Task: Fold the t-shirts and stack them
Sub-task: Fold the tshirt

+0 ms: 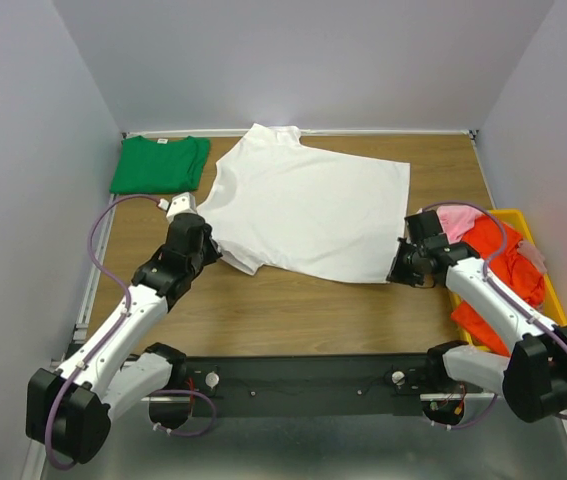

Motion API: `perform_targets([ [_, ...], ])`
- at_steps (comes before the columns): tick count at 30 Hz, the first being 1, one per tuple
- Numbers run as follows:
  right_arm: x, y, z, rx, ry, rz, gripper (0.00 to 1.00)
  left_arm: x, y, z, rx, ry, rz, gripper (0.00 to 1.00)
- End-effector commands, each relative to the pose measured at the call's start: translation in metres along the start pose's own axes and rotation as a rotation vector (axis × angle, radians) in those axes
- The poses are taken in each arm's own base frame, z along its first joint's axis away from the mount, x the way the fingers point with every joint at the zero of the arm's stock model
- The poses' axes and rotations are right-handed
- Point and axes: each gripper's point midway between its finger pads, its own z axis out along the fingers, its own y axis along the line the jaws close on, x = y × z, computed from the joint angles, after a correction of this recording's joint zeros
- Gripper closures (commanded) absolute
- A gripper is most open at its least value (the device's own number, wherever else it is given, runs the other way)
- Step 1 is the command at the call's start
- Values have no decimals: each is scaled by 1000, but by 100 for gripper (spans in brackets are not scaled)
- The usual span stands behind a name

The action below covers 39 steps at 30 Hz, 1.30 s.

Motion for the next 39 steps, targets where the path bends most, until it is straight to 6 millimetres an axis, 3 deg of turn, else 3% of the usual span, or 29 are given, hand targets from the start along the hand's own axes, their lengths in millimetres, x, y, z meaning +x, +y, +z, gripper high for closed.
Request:
perform_targets([
  [1,3,7,-20,-18,9,12,100,14,3,-2,-19,38,2,100],
  [5,5,10,-23,-40,19,-3,100,13,2,-2,-16,29,-6,100],
  [9,-10,7,-20,3,-30,-5,100,11,-5,6,18,9,6,100],
  [20,-49,7,17,79,-110,-45,99,-29,-45,53,60,-48,80,100],
  [31,-92,1,23,125,-170,-47,100,-78,-71,83,85,-126,93,100],
  [36,-106,-8,33,147,-163,-40,100,-85,-75,102,91,-112,106,100],
  [37,-110,-12,35,147,-167,-27,100,-97,-83,103,113,-147,100,100],
  [39,-111,-14,42,144,-151,-24,100,-99,-87,110,131,-146,102,100],
])
